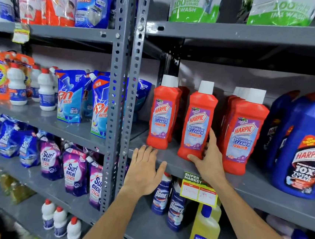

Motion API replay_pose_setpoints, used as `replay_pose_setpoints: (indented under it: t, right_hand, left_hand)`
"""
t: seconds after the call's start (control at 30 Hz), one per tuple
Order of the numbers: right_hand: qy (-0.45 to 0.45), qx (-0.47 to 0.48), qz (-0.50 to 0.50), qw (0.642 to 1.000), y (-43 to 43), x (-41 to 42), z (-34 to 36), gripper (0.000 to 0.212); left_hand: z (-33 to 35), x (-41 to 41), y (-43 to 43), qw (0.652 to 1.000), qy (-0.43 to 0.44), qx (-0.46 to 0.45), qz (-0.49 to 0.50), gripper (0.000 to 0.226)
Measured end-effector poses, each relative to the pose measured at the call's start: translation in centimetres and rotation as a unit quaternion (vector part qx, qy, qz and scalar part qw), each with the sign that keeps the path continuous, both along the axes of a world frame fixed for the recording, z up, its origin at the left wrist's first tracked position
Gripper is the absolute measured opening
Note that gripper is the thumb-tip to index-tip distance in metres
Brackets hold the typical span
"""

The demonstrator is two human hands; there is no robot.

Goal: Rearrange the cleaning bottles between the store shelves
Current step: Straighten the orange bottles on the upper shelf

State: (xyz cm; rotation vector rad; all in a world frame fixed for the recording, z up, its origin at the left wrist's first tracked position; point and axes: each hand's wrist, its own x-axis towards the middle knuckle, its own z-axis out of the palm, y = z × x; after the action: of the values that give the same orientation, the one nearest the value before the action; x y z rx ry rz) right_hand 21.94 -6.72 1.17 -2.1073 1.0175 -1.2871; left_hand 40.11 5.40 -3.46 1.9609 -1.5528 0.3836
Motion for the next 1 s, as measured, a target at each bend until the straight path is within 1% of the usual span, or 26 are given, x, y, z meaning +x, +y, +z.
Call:
replay_pose_setpoints:
  t: [0.67,0.9,0.93,1.0]
  right_hand:
    - [0.006,0.013,-0.005,1.0,-0.2,0.3,-0.2,0.117]
    - [0.002,0.018,-0.023,1.0,1.2,-0.2,0.3,0.117]
    - [-0.004,0.014,-0.026,1.0,2.0,-0.4,0.4,0.116]
    - [-0.02,-0.008,-0.02,1.0,4.0,-0.9,0.7,0.111]
  left_hand:
    - [-0.1,0.1,0.0,1.0,-0.002,-0.007,-0.004,0.077]
    - [0.1,0.2,0.5,1.0,-0.002,0.008,-0.02,0.074]
    - [-0.1,0.2,0.8,1.0,-0.008,0.004,-0.025,0.073]
    - [-1.3,0.0,2.1,0.998,-0.034,-0.033,-0.027,0.071]
